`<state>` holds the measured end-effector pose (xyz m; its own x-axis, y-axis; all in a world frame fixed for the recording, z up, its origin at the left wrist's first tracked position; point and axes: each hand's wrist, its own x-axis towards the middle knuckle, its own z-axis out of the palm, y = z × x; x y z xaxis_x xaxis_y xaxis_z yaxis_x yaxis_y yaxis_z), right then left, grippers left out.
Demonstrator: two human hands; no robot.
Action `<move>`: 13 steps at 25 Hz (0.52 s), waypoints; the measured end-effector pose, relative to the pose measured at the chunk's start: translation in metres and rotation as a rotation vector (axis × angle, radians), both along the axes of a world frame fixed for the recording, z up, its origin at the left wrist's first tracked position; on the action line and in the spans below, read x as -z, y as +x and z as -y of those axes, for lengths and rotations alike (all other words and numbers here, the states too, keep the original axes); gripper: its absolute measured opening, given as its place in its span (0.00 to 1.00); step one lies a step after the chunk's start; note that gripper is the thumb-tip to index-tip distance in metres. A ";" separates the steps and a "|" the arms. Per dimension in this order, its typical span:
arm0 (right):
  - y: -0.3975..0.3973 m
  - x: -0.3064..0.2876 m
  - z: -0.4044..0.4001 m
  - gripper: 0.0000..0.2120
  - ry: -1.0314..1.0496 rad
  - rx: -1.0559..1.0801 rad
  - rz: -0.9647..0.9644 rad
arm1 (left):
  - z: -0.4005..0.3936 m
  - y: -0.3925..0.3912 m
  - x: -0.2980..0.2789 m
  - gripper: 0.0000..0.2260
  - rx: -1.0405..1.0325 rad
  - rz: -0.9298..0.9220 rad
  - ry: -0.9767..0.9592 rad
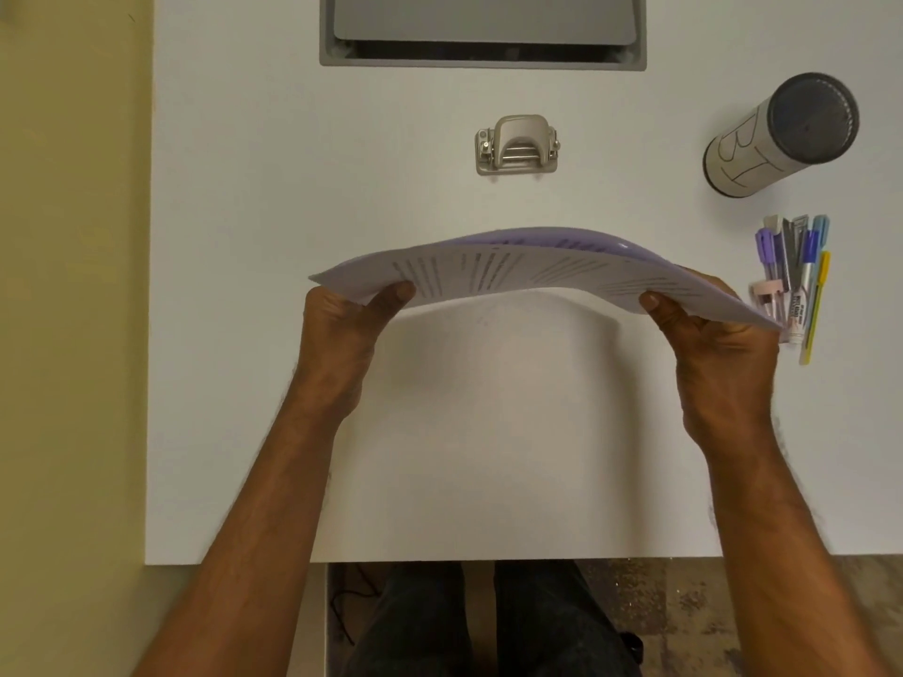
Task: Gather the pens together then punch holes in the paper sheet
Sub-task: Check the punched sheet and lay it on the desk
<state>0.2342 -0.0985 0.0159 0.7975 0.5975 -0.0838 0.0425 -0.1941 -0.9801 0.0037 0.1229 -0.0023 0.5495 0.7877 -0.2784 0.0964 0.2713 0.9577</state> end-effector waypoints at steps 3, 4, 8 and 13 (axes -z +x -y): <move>0.001 0.003 -0.001 0.18 -0.030 0.010 -0.052 | 0.003 0.001 0.002 0.14 0.029 -0.028 0.002; 0.000 0.003 -0.002 0.18 -0.030 0.024 -0.071 | 0.004 0.002 0.002 0.15 0.032 -0.039 -0.003; 0.004 0.001 -0.002 0.16 0.016 0.052 -0.063 | 0.001 0.004 0.002 0.13 0.042 0.000 0.027; -0.001 0.001 -0.005 0.18 -0.017 0.042 -0.100 | 0.004 0.008 0.004 0.14 0.041 -0.003 -0.009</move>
